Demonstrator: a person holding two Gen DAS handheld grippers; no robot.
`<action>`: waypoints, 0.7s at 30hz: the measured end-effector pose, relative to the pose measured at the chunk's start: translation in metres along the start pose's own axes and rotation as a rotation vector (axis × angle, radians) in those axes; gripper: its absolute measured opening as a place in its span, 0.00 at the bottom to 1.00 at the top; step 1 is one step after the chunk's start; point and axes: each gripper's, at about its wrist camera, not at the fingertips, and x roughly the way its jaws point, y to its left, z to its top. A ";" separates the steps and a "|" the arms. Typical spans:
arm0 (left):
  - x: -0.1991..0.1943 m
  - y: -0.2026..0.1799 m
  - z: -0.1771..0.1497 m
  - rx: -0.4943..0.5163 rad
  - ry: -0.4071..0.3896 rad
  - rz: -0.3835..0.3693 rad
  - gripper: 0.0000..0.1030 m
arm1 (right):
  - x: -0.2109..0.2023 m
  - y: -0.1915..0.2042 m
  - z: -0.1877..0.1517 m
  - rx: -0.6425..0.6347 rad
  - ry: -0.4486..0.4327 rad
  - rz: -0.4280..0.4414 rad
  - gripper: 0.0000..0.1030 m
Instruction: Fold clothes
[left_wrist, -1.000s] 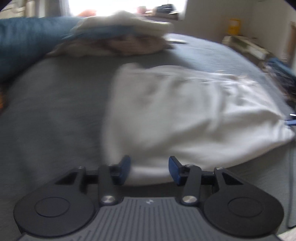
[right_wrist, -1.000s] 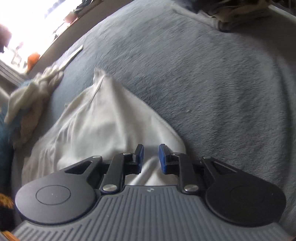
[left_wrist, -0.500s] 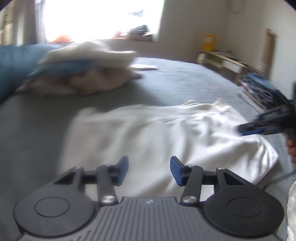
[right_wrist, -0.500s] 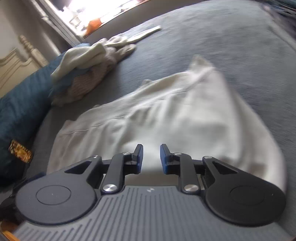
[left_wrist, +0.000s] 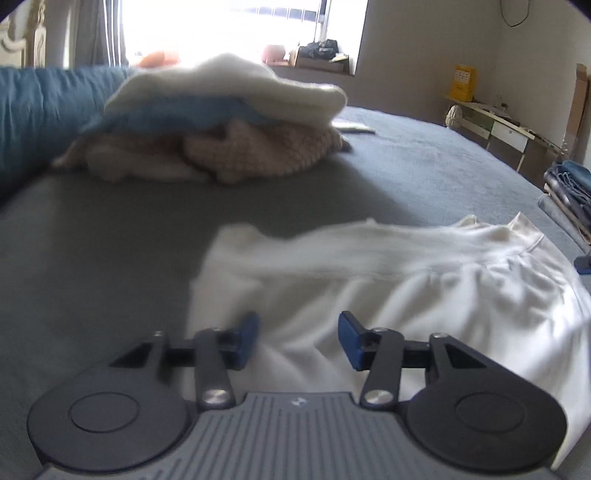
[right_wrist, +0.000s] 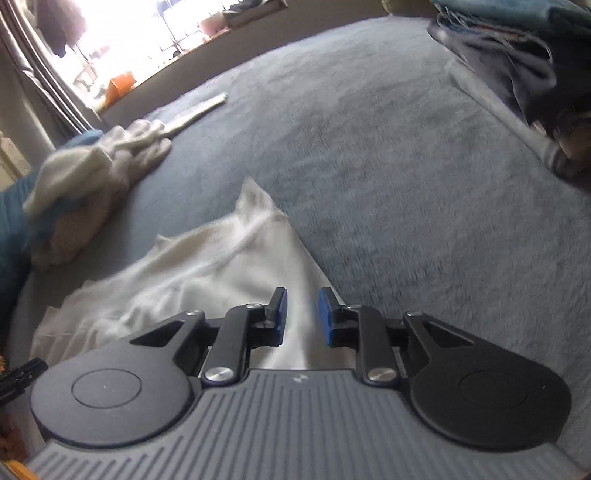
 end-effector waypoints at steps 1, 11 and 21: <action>0.001 -0.001 0.004 -0.007 -0.006 -0.023 0.52 | 0.000 0.006 0.001 -0.017 0.001 0.032 0.19; 0.038 0.000 0.014 -0.049 0.018 0.018 0.53 | 0.062 -0.005 0.031 -0.004 0.041 -0.035 0.15; 0.006 -0.006 0.024 -0.060 0.003 0.010 0.55 | -0.033 -0.032 0.019 0.158 -0.016 -0.014 0.20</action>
